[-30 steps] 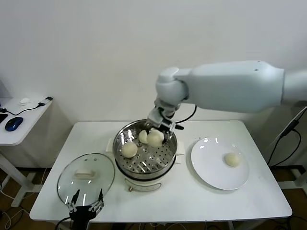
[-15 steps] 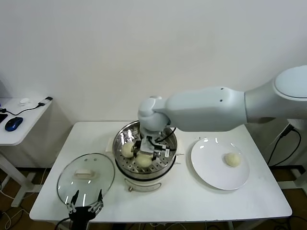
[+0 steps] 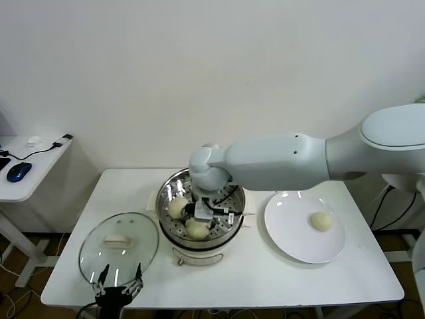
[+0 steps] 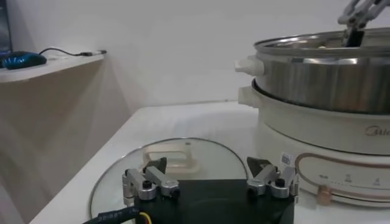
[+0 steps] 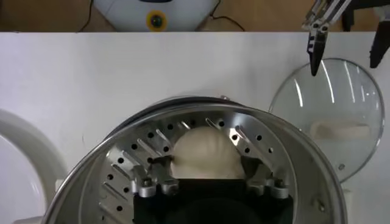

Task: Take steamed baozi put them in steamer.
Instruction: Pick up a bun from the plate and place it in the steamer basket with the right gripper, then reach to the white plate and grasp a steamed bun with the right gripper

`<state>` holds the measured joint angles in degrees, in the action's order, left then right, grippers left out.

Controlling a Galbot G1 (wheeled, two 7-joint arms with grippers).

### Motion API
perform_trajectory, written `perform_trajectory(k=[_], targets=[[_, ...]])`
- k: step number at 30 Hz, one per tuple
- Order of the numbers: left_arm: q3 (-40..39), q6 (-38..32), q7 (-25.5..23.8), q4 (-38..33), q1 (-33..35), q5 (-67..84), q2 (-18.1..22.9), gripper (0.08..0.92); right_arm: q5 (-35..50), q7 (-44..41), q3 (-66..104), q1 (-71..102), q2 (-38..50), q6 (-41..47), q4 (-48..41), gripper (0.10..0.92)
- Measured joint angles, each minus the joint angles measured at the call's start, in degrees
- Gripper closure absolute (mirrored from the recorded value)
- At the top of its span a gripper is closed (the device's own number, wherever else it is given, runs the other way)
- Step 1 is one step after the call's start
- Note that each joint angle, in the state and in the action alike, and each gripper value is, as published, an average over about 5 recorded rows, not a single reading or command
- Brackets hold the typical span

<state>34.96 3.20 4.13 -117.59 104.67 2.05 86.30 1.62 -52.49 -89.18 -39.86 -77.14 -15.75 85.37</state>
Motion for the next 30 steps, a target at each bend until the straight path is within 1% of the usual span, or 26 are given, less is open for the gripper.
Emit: perform_trajectory(k=[8,14,18,22,26,30], targets=[[-0.2,-0.2,-0.2,-0.3,0.3,-0.1,0.0,0.177,4.4,-3.0,0.7,-3.3,2.1,-2.4,-1.2,0.202],[0.1,-0.4,-0.2,-0.5,0.3,-0.2,-0.1,0.177,11.2,-6.7,-0.2,-8.1,6.6,-2.6,-4.4,0.203],[0.4,-0.5,-0.2,-0.5,0.1,0.0,-0.3,0.177,16.6,-8.3,-3.0,-11.8,11.8,0.4,-7.1,0.203],[0.6,-0.5,-0.3,-0.5,-0.1,0.3,-0.3,0.177,20.1,-9.6,-6.4,-13.5,18.2,4.8,-9.6,0.203],[0.8,-0.4,-0.4,-0.5,-0.3,0.5,-0.3,0.177,21.0,-10.0,-8.4,-12.8,25.0,9.1,-11.9,0.203],[1.0,-0.3,-0.6,-0.5,-0.2,0.5,-0.2,0.177,20.2,-10.0,-8.0,-9.0,30.8,12.7,-14.2,0.203]])
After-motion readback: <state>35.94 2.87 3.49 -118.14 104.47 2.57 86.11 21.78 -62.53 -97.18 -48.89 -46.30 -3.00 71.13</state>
